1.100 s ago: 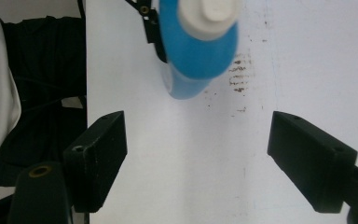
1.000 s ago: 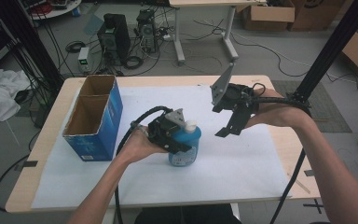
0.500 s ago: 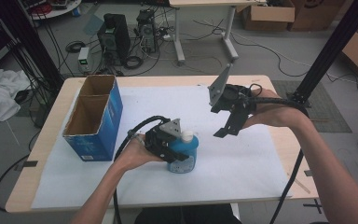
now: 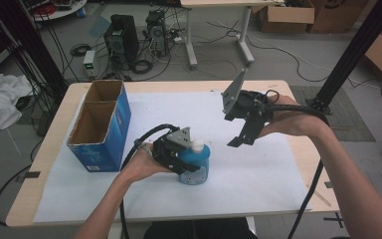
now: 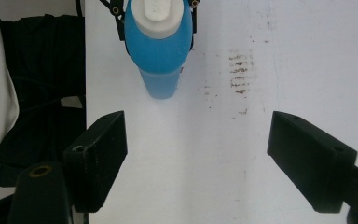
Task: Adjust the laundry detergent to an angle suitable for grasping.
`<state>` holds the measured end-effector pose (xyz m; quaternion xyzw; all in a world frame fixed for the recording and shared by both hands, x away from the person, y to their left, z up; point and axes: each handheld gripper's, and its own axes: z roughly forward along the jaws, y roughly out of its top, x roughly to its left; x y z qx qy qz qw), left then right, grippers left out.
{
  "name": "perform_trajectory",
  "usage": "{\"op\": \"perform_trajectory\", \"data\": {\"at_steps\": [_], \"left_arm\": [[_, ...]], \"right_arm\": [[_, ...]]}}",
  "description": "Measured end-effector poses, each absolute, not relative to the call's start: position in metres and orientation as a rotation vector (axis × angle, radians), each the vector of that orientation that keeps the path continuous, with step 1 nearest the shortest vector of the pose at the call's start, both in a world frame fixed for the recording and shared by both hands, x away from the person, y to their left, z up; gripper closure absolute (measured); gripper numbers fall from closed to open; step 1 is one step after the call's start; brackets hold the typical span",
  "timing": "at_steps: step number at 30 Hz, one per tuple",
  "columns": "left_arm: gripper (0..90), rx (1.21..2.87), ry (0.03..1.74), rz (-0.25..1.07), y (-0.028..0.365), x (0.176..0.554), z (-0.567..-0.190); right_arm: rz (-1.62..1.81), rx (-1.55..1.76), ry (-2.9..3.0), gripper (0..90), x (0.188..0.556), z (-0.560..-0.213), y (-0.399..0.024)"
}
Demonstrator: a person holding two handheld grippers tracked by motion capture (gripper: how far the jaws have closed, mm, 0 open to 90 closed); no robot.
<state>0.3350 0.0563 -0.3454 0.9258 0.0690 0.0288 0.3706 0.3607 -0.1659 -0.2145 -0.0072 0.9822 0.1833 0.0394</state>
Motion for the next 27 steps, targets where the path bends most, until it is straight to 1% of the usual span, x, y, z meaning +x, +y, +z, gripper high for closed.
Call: {"op": "perform_trajectory", "data": {"at_steps": [16,21,22,27], "left_arm": [[40.6,2.39,0.192,0.065,0.0556,0.335,-0.3442],[36.1,2.419,0.202,0.073,0.0546,0.3346,-0.3458],[32.8,2.418,0.207,0.07,0.0542,0.3345,-0.3462],[30.2,2.412,0.204,0.066,0.0536,0.3339,-0.3449]], "right_arm": [[0.56,-0.023,3.013,19.7,0.3615,-0.2155,-0.1643],[0.556,-0.025,3.015,19.7,0.3615,-0.2159,-0.1637],[0.557,-0.025,3.015,19.7,0.3616,-0.2161,-0.1633],[0.558,-0.021,3.015,19.8,0.3612,-0.2162,-0.1631]]}}
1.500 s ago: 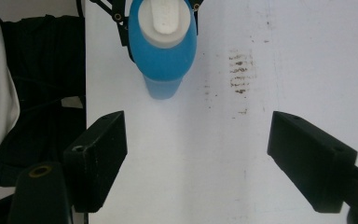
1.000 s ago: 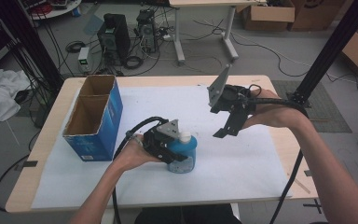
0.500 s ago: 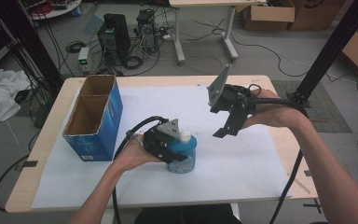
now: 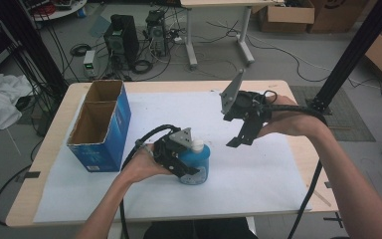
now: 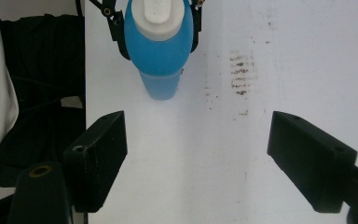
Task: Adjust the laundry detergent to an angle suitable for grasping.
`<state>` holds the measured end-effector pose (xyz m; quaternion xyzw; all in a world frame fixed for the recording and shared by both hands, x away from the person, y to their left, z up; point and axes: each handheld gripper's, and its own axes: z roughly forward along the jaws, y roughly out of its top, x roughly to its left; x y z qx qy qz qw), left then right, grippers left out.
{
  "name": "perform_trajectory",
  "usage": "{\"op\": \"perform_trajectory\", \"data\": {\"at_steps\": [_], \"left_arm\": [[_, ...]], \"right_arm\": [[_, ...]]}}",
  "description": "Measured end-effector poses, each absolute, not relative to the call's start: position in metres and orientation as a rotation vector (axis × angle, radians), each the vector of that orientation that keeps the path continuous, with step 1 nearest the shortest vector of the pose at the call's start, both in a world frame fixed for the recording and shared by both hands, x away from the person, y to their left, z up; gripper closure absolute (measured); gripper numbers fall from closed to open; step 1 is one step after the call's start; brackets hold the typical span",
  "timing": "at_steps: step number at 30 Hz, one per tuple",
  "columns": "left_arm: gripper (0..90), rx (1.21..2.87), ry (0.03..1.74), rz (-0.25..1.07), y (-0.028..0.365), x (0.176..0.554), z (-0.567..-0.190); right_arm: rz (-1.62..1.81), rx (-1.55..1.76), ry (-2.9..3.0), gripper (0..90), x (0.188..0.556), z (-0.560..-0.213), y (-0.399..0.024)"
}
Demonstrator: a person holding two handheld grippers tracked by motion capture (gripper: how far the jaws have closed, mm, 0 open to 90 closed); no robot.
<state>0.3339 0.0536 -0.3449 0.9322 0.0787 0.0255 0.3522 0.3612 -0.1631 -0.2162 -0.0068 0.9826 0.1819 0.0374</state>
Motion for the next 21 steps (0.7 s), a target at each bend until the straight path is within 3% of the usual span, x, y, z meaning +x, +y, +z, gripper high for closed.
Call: {"op": "perform_trajectory", "data": {"at_steps": [13,21], "left_arm": [[25.8,2.43,0.211,0.061,0.0518,0.3325,-0.3442],[18.5,2.45,0.222,0.069,0.0506,0.3313,-0.3419]], "right_arm": [[0.553,-0.024,3.015,19.8,0.3613,-0.2166,-0.1627],[0.545,-0.024,3.017,19.7,0.3608,-0.2177,-0.1617]]}}
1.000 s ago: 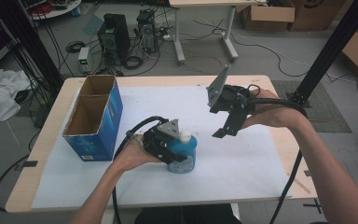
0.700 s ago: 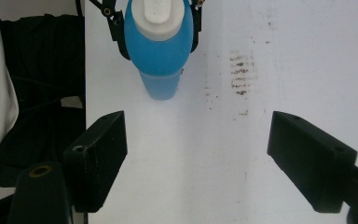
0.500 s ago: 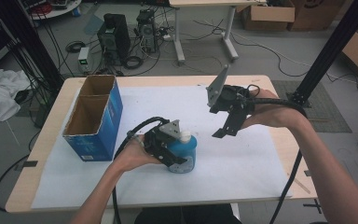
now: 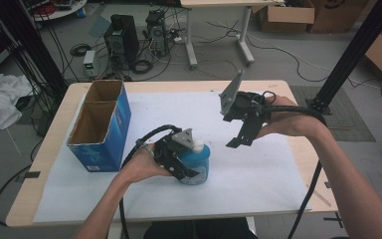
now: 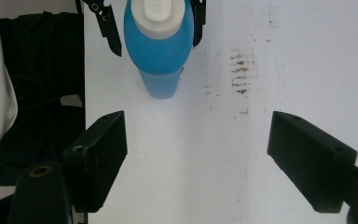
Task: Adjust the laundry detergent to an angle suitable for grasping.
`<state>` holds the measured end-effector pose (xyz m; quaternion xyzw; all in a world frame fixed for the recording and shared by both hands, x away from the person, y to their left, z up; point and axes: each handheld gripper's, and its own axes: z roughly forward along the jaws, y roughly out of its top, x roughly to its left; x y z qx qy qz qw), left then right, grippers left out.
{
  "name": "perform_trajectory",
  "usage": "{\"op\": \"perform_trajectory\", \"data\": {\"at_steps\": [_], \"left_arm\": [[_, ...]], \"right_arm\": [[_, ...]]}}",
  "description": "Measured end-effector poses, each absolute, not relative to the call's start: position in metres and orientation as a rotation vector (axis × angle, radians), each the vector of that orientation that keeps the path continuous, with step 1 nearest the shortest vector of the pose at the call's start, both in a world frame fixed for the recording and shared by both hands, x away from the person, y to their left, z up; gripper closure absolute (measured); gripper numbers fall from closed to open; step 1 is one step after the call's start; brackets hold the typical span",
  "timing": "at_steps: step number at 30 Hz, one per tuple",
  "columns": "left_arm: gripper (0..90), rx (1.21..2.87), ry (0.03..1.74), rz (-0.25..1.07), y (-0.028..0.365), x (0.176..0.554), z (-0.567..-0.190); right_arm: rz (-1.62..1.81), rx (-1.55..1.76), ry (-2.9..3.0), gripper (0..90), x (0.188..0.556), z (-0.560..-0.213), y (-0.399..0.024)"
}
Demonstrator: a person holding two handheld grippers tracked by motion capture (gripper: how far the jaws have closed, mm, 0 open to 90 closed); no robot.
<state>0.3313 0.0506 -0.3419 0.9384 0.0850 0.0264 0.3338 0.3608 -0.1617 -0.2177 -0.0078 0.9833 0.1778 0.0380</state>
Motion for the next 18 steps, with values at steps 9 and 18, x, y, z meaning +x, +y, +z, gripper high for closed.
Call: {"op": "perform_trajectory", "data": {"at_steps": [9,18], "left_arm": [[16.0,2.472,0.224,0.068,0.051,0.33,-0.34],[15.4,2.505,0.225,0.084,0.057,0.33,-0.331]], "right_arm": [[0.545,-0.025,3.019,19.8,0.361,-0.218,-0.161],[0.54,-0.028,3.02,19.8,0.36,-0.218,-0.161]]}}
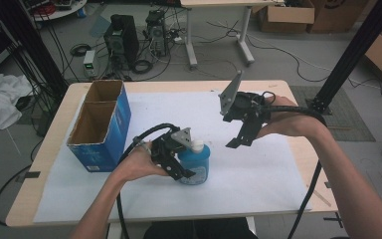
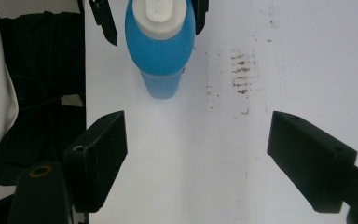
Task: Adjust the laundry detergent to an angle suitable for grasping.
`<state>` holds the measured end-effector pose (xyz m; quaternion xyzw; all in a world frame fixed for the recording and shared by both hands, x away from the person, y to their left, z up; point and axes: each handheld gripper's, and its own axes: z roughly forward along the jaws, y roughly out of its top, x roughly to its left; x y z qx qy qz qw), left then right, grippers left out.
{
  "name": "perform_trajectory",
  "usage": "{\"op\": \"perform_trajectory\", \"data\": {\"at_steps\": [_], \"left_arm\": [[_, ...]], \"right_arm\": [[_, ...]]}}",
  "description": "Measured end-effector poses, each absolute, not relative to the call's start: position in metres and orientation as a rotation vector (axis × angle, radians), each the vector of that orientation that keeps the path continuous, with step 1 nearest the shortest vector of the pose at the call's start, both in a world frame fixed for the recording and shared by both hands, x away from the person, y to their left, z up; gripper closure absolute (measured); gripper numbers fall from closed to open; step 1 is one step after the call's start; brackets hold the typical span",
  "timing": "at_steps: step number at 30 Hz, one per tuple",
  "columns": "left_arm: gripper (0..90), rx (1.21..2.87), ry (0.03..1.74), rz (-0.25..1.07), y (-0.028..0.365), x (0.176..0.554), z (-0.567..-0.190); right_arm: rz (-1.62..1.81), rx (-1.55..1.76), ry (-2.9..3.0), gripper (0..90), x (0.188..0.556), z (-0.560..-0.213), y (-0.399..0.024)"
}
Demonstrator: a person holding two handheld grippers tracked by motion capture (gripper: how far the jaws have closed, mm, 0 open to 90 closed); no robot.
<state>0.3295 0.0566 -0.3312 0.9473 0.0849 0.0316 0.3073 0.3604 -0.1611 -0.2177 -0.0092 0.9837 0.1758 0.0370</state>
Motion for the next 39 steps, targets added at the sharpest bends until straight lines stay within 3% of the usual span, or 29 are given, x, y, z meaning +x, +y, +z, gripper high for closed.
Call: {"op": "perform_trajectory", "data": {"at_steps": [25,39], "left_arm": [[16.5,2.828,0.187,0.129,0.103,0.358,-0.264],[16.9,2.912,0.198,0.14,0.112,0.382,-0.26]], "right_arm": [[0.515,-0.031,3.019,19.7,0.361,-0.218,-0.158],[0.506,-0.034,3.018,19.5,0.362,-0.218,-0.159]]}}
